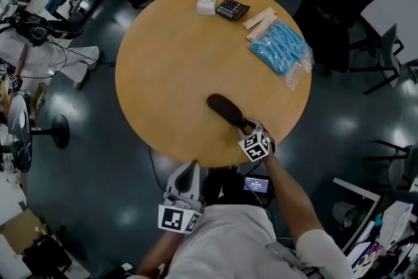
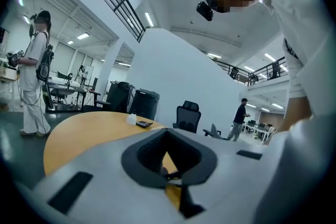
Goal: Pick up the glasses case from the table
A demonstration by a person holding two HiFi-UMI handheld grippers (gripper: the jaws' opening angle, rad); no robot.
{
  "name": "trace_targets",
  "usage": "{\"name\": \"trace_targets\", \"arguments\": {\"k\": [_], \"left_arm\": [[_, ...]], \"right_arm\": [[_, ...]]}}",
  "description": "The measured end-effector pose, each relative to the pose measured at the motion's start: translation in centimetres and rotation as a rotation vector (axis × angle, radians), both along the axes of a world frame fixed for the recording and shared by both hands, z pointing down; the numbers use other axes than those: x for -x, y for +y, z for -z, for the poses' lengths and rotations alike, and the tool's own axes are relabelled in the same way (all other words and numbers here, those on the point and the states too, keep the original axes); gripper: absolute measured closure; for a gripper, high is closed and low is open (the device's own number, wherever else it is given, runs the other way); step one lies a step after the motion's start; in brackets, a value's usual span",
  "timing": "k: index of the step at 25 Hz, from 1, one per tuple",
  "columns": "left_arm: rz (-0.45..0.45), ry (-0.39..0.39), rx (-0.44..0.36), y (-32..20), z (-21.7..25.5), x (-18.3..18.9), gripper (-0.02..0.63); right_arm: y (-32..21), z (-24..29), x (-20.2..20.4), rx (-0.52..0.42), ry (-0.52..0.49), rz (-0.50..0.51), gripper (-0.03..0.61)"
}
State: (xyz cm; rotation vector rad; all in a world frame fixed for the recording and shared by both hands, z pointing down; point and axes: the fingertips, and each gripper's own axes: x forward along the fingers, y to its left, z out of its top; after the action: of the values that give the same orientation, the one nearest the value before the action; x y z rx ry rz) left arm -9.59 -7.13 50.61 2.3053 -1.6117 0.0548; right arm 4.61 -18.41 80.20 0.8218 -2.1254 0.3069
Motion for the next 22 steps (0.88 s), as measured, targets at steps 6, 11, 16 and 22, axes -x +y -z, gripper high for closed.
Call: {"name": "trace_targets", "arguments": {"k": [6, 11, 16, 22], "left_arm": [[0.008, 0.007, -0.003, -0.2, -0.3, 0.4, 0.609], [-0.005, 0.017, -0.020, -0.3, 0.0, 0.3, 0.609], [-0.015, 0.034, -0.045, -0.5, 0.5, 0.5, 0.609], [-0.040, 0.051, -0.083, -0.9, 1.6, 0.5, 0.609]], "right_arm": [[1.1, 1.1, 0.6, 0.002, -0.054, 0.022, 0.454], [2.2, 3.8, 0.2, -0.014, -0.152, -0.033, 0.454], [3.1, 7.6, -0.3, -0.061, -0.219, -0.080, 0.454], [4.1, 15.1, -0.9, -0.187, -0.300, -0.120, 0.456]]}}
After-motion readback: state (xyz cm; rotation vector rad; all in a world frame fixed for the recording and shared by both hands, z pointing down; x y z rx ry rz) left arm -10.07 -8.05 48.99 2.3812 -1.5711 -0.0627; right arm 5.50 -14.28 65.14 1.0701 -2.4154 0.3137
